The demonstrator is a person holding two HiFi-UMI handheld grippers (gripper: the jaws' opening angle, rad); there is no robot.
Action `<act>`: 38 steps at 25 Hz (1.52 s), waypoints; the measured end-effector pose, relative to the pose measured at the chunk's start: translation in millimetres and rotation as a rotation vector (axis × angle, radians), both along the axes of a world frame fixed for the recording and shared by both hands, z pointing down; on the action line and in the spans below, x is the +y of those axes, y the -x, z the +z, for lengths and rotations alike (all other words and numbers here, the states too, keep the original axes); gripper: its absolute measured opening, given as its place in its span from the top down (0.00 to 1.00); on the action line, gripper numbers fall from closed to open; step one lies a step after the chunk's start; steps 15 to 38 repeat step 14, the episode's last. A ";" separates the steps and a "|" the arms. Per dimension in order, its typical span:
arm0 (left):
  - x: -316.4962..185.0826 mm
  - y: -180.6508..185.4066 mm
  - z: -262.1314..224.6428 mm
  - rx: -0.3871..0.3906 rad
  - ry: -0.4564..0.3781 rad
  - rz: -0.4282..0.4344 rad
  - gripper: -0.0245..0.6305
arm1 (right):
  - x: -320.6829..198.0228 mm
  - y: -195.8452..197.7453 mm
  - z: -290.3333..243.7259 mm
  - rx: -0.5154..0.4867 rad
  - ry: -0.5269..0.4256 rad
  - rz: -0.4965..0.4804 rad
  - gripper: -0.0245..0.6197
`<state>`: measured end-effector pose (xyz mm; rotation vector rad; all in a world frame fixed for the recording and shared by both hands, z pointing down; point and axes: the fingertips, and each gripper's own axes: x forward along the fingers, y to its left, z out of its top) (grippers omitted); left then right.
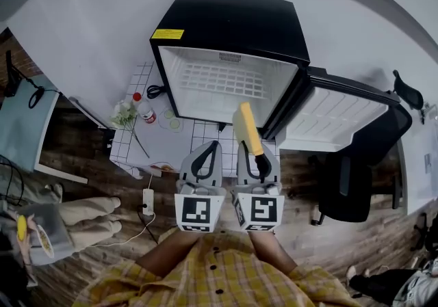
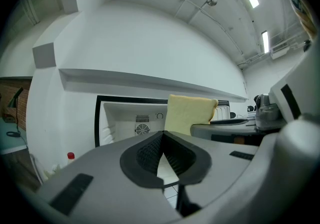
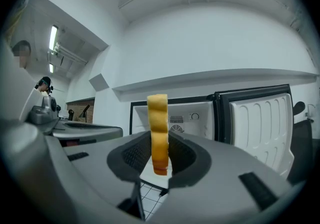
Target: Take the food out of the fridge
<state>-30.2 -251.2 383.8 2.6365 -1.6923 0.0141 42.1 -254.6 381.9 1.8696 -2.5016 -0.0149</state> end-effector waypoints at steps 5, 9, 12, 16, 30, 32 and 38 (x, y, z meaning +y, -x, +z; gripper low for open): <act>-4.7 -1.6 0.2 -0.001 0.002 -0.006 0.96 | -4.9 -3.4 1.7 -0.003 -0.001 0.000 0.82; -7.9 -0.8 0.5 -0.009 0.000 -0.011 0.96 | -9.8 -4.1 2.7 -0.001 -0.004 -0.004 0.82; -10.0 0.2 -0.4 -0.011 -0.007 -0.013 0.96 | -12.4 -2.2 1.5 0.004 -0.010 -0.007 0.82; -11.6 0.7 -0.2 -0.002 -0.003 -0.016 0.96 | -14.0 -0.4 0.6 0.006 -0.013 -0.010 0.82; -11.6 0.7 -0.2 -0.002 -0.003 -0.016 0.96 | -14.0 -0.4 0.6 0.006 -0.013 -0.010 0.82; -11.6 0.7 -0.2 -0.002 -0.003 -0.016 0.96 | -14.0 -0.4 0.6 0.006 -0.013 -0.010 0.82; -11.6 0.7 -0.2 -0.002 -0.003 -0.016 0.96 | -14.0 -0.4 0.6 0.006 -0.013 -0.010 0.82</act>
